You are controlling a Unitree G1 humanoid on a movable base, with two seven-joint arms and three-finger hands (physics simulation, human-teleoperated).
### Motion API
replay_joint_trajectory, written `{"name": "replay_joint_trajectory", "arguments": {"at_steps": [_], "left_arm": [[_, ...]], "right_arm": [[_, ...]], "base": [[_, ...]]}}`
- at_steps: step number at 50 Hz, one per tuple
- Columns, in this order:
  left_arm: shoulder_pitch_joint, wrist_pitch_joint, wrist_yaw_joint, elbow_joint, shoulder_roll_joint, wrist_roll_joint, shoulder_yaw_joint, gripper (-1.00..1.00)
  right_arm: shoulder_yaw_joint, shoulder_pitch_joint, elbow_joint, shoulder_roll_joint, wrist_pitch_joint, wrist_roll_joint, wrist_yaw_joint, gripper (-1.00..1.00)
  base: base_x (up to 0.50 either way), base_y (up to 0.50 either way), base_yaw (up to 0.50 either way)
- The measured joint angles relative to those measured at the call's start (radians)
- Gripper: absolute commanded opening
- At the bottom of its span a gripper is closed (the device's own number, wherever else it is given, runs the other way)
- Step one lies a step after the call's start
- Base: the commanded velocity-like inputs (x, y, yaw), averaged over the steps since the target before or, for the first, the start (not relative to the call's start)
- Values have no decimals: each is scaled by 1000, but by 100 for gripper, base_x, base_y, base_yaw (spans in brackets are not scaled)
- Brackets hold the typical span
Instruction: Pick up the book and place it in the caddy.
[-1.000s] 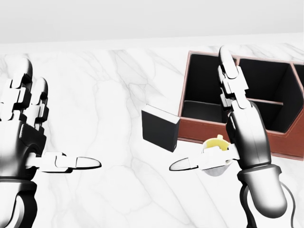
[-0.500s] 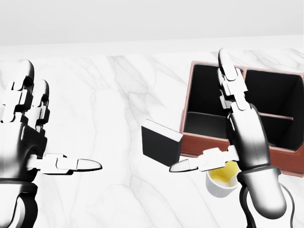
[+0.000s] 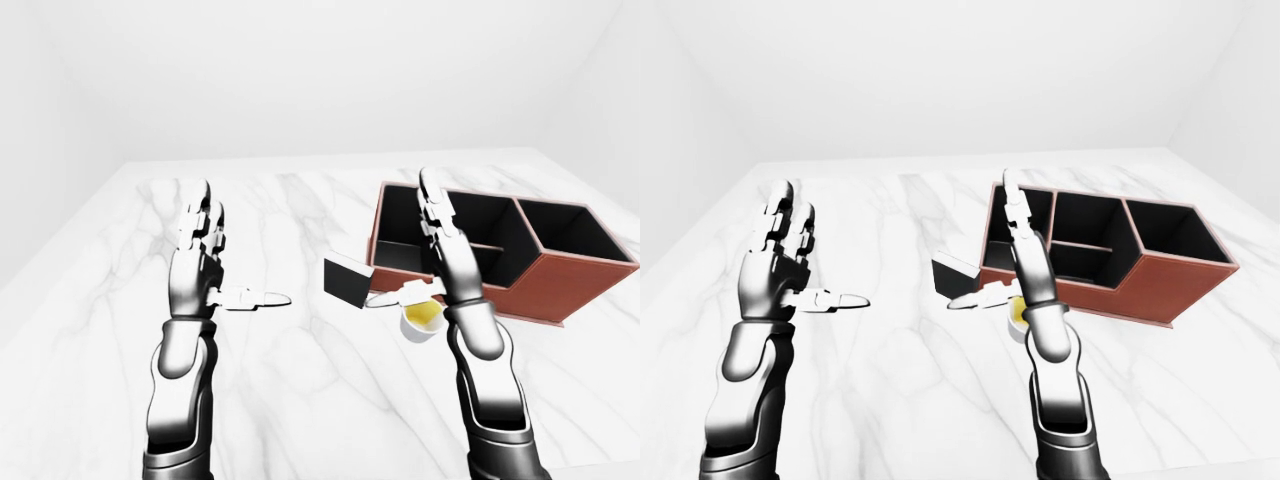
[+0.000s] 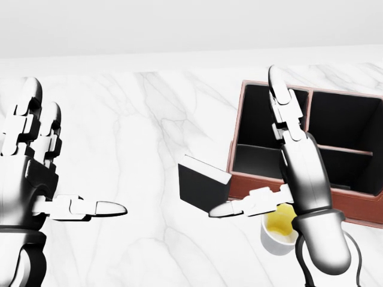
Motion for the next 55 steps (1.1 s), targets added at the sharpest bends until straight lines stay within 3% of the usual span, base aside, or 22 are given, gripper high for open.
{"name": "replay_joint_trajectory", "arguments": {"at_steps": [13,29,55], "left_arm": [[5,0,-4,-9,4,-14,14,100],[2,0,-15,17,18,-47,44,100],[-8,0,-39,122,50,-104,95,100]], "right_arm": [[65,-81,67,26,0,-132,-18,100],[113,-265,285,77,0,-276,-38,100],[108,-607,884,102,0,-383,-191,100]], "base": [[0,0,0],[0,0,0],[0,0,0]]}}
